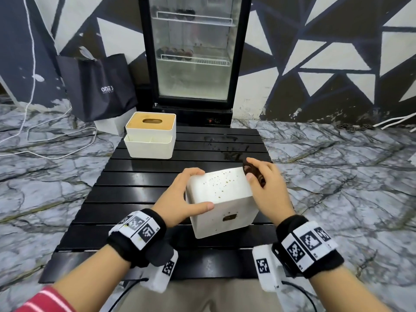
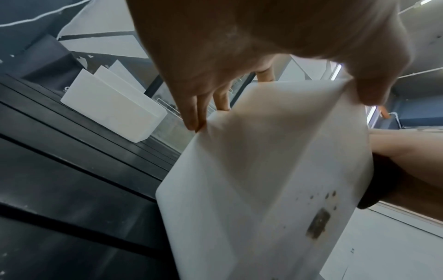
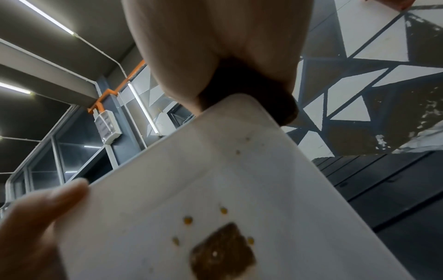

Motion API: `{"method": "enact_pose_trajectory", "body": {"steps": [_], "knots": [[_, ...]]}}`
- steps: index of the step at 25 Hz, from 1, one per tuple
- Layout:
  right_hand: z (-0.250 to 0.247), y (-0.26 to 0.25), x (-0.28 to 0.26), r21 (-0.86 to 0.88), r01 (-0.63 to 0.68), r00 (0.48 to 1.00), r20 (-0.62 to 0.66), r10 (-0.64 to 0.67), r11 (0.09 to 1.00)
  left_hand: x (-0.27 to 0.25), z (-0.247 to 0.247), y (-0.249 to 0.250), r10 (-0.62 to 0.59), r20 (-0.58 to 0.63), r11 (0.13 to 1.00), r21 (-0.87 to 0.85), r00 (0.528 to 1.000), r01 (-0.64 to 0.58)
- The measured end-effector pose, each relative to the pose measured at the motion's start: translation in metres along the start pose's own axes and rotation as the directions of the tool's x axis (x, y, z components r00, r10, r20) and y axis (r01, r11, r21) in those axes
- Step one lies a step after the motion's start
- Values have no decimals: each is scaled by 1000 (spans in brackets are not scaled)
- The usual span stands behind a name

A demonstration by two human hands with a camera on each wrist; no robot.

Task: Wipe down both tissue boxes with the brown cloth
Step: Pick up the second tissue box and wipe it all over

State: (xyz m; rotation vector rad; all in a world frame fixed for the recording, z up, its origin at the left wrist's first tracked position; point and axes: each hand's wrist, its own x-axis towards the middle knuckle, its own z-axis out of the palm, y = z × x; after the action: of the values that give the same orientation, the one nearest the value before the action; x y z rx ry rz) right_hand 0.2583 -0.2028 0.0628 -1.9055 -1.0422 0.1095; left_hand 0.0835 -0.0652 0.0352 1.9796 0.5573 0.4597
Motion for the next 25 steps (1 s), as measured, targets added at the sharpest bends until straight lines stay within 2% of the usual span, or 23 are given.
{"method": "enact_pose_trajectory", "body": {"steps": [5,8,14,18,20,22,25], "knots": [[0,6,8,-25,0,1000,23,1,1000,2,-2,0,1,52,1000,-16,999,-1],[2,3,21,2,-10,999,51,10,1000,1,-1,2,0,33,1000,-1,999,0],[-1,11,-5,-55,62,998,1,-62,997,-2,1,4,2,21,1000,-1,1000,-2],[-4,8,11,-39,14,998,67,-12,999,-3,2,6,1,27,1000,-28,1000,0],[0,4,15,-178,63,994,97,-46,982,-4,4,6,-1,8,999,-32,1000,1],[4,-2,9,-369,184,982,116,-151,911,-5,6,8,-3,-8,1000,-22,1000,3],[4,-1,-7,-441,287,958,139,-252,850,-6,6,8,2,-2,1000,-13,1000,-2]]}}
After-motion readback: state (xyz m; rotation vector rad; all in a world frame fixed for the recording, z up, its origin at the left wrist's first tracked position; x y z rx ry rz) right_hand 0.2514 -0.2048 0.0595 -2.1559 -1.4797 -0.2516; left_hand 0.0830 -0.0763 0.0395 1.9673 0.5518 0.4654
